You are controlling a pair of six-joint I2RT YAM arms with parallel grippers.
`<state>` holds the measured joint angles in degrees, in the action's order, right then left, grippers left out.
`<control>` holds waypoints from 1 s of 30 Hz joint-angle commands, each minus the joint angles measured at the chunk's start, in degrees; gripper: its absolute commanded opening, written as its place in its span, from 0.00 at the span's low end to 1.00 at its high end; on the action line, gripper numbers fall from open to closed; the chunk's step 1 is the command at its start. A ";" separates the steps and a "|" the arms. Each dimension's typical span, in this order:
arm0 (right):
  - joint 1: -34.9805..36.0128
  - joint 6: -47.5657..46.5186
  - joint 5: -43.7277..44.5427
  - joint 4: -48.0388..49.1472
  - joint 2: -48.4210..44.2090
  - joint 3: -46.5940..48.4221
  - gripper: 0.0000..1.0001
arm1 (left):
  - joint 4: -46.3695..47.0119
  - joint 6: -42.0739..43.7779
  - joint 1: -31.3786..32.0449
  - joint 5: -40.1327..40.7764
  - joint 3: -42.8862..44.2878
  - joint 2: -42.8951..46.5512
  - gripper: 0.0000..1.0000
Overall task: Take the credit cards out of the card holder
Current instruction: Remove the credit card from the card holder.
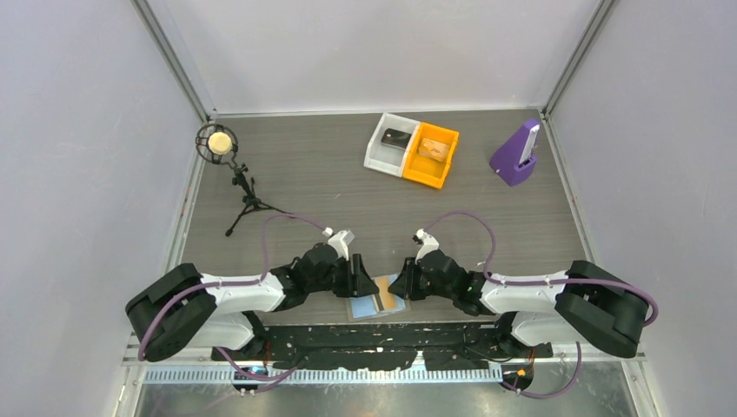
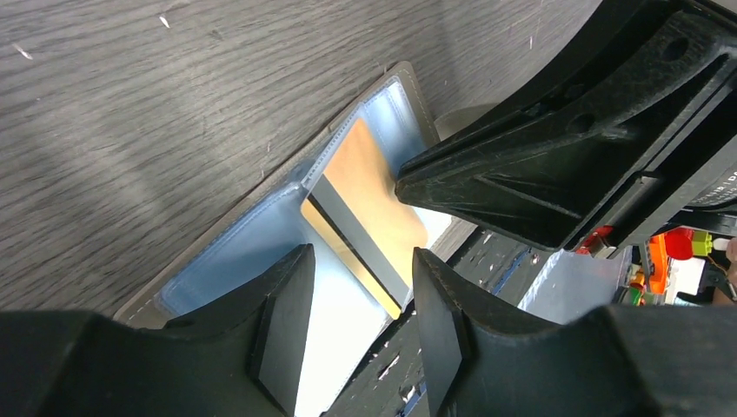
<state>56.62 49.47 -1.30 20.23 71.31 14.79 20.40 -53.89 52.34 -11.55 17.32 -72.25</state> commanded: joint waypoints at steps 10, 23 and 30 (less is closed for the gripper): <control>0.29 0.98 -0.55 0.97 2.33 -2.32 0.18 | 7.91 -4.26 1.63 1.93 -1.41 -0.56 0.41; 0.33 1.56 -0.13 0.78 0.16 -3.42 0.18 | 11.18 -6.73 1.72 1.15 -1.96 -1.75 0.16; 0.29 1.85 0.56 -0.06 -0.84 -3.83 0.18 | 6.79 -6.97 1.72 2.84 -2.14 -0.04 0.00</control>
<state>56.62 51.24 -1.72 24.03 70.87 12.38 26.28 -60.95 53.52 -9.69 14.85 -74.00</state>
